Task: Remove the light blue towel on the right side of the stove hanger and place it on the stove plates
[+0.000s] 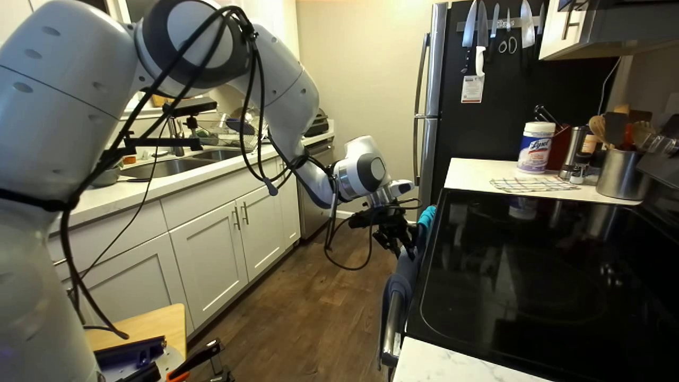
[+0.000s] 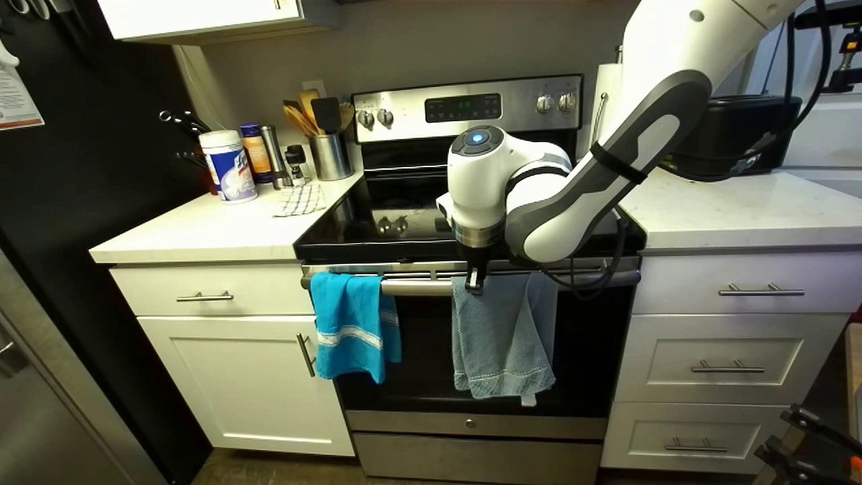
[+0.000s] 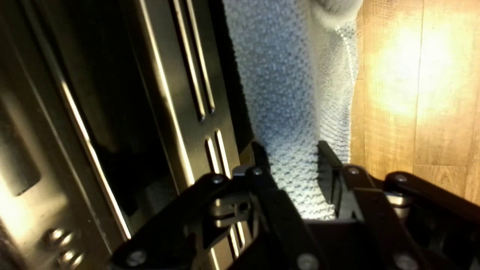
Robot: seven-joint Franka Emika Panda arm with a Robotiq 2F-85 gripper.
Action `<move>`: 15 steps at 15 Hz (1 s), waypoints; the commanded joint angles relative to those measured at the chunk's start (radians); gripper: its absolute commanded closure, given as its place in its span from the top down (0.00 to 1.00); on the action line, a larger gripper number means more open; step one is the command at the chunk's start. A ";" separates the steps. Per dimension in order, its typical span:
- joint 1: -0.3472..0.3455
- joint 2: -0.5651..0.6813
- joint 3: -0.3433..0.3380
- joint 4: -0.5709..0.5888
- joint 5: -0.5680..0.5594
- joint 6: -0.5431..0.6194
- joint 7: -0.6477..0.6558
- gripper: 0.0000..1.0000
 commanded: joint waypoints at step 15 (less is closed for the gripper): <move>-0.016 -0.101 0.009 -0.047 -0.053 0.091 0.124 0.59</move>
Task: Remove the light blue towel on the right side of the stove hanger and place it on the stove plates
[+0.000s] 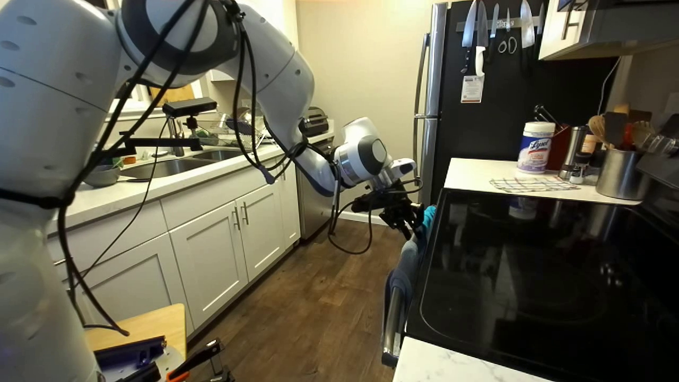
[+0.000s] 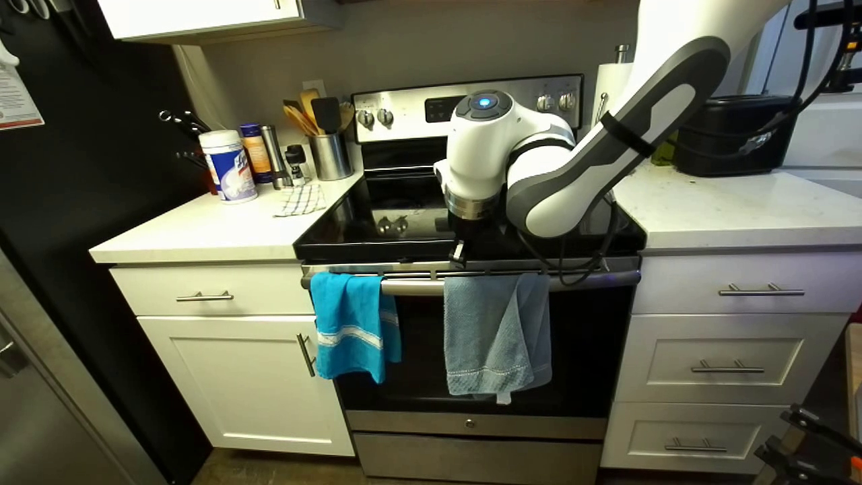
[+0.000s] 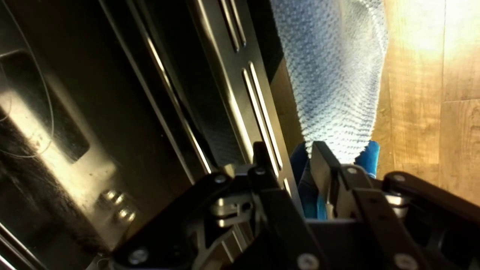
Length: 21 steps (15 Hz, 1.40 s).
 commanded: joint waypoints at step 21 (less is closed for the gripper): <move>-0.084 0.026 0.129 -0.030 0.129 -0.110 -0.177 1.00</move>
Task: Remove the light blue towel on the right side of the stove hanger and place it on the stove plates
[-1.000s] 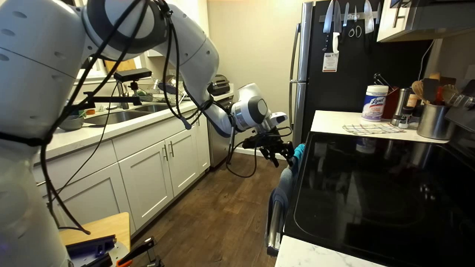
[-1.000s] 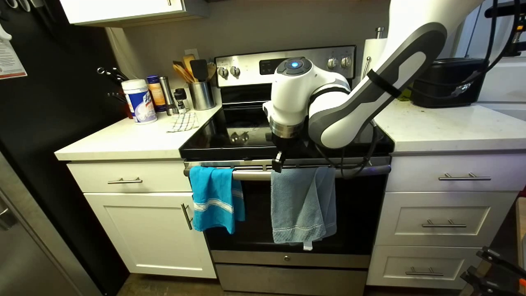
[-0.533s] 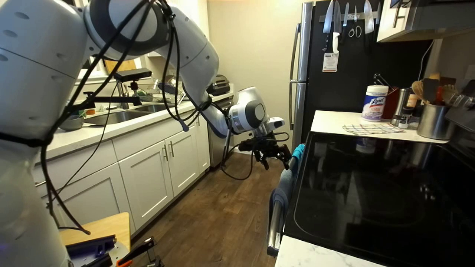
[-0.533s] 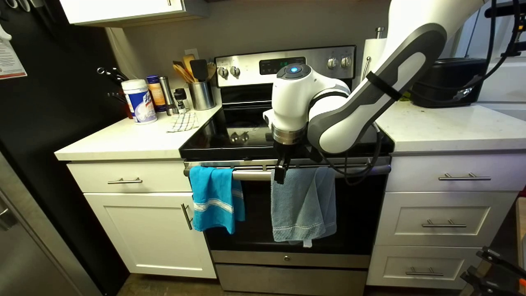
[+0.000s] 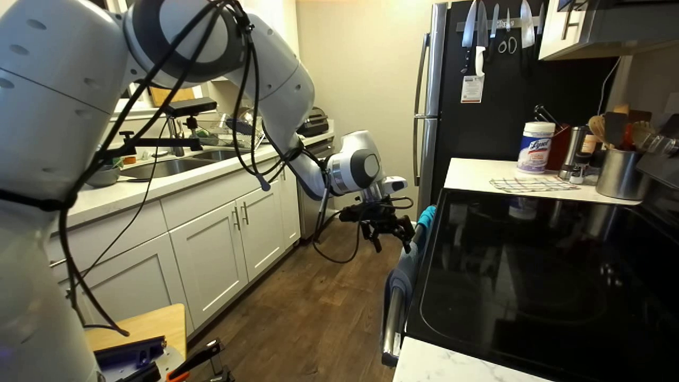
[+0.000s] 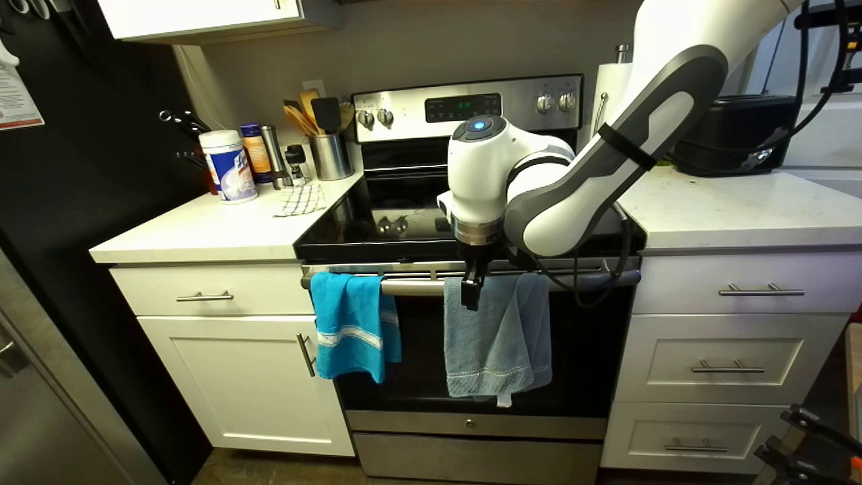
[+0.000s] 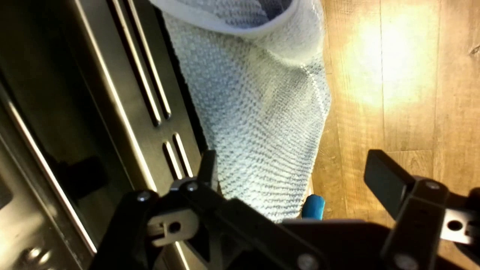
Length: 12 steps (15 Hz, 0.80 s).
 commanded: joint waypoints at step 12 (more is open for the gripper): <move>-0.006 0.014 -0.032 0.025 -0.011 -0.007 -0.008 0.21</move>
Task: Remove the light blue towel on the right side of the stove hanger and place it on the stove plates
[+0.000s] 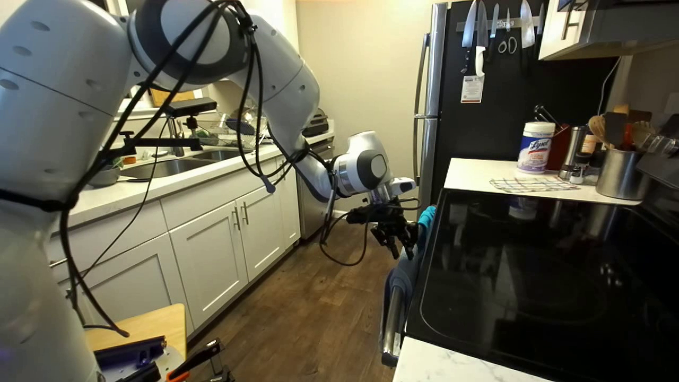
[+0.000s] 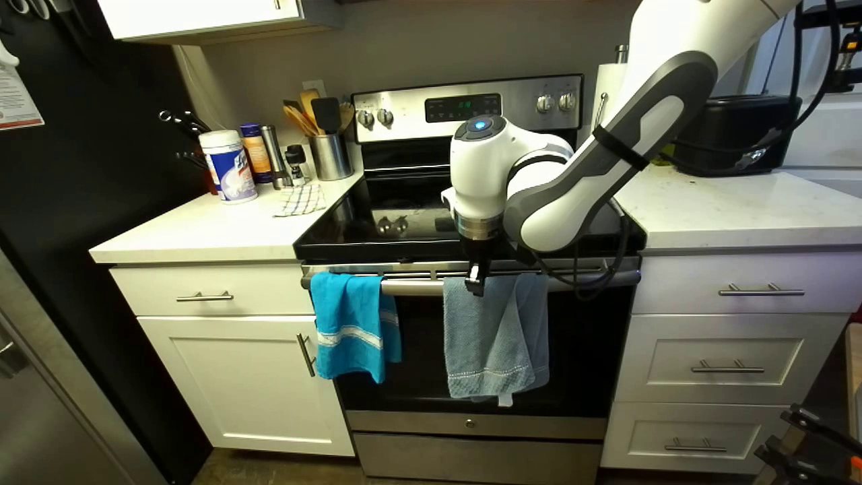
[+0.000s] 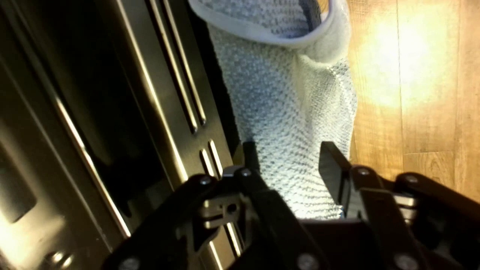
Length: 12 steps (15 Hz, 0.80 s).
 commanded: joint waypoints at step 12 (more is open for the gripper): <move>0.002 -0.014 0.002 0.003 -0.011 0.006 -0.003 0.01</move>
